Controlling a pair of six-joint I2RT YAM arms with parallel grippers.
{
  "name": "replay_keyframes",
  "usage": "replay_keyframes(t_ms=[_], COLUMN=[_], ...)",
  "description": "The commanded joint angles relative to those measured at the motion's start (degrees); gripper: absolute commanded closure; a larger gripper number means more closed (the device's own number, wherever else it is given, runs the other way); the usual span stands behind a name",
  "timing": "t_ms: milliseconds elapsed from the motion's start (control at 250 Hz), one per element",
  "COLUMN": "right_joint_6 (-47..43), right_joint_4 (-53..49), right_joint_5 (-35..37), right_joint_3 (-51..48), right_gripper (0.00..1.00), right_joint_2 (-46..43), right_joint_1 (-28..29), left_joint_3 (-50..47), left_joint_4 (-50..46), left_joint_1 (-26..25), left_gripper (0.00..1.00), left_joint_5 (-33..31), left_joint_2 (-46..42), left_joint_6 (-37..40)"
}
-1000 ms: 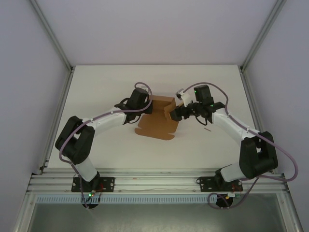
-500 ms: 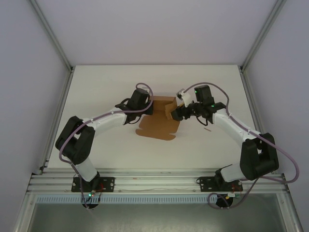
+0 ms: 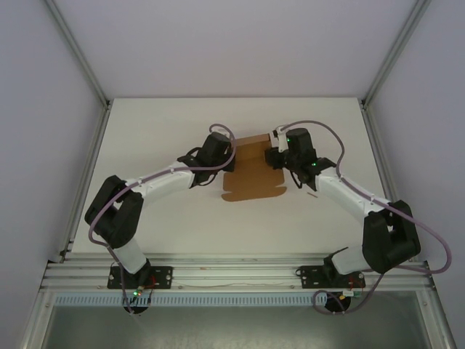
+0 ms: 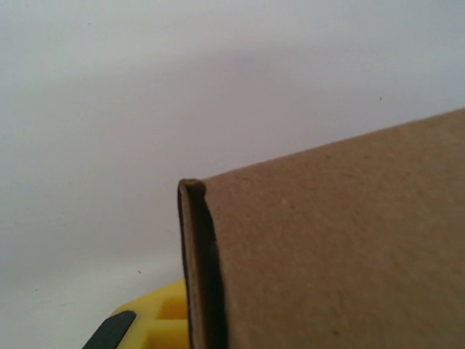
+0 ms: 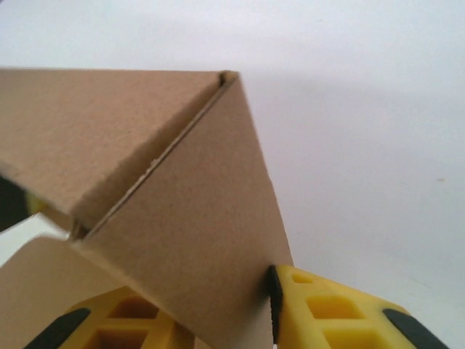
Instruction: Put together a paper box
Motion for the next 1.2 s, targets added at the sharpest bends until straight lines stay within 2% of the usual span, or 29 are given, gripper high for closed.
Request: replay_keyframes(t_ms=[0, 120, 316, 416, 548, 739, 819, 1027, 1195], right_joint_6=[6.4, 7.6, 10.8, 13.7, 14.0, 11.3, 11.0, 12.1, 12.0], right_joint_4=[3.0, 2.5, -0.8, -2.5, -5.6, -2.2, -1.6, 1.6, 0.3], right_joint_5=[16.0, 18.2, 27.6, 33.1, 37.7, 29.6, 26.2, 11.9, 10.0], right_joint_3=[0.3, 0.7, 2.7, 3.6, 5.4, 4.5, 4.8, 4.9, 6.3], right_gripper=[0.74, 0.75, 0.89, 0.92, 0.89, 0.79, 0.78, 0.72, 0.66], right_joint_2=[0.1, 0.9, 2.9, 3.4, 4.7, 5.1, 5.1, 4.1, 4.7], right_joint_1=[0.6, 1.7, 2.2, 2.6, 3.9, 3.8, 3.3, 1.6, 0.7], left_joint_3=[2.5, 2.9, 2.9, 3.4, 3.9, 4.2, 3.6, 3.4, 2.7], left_joint_4=[-1.4, -1.8, -2.0, -2.9, -3.1, -3.1, -2.4, -2.9, -2.1], left_joint_1=[-2.2, -2.6, -2.9, -3.2, -3.4, -3.6, -3.5, -3.5, -3.6], left_gripper=[1.00, 1.00, 1.00, 1.00, 1.00, 1.00, 1.00, 1.00, 1.00], left_joint_5=[1.0, 0.4, -0.2, -1.2, -1.5, -0.4, 0.3, 0.8, 1.7], left_joint_2=[0.7, 0.7, 0.2, 0.1, 0.1, 0.0, -0.4, -0.7, -1.3], left_joint_6=[1.6, 1.2, 0.5, 0.0, -0.2, 0.2, 0.4, 0.9, 1.0])
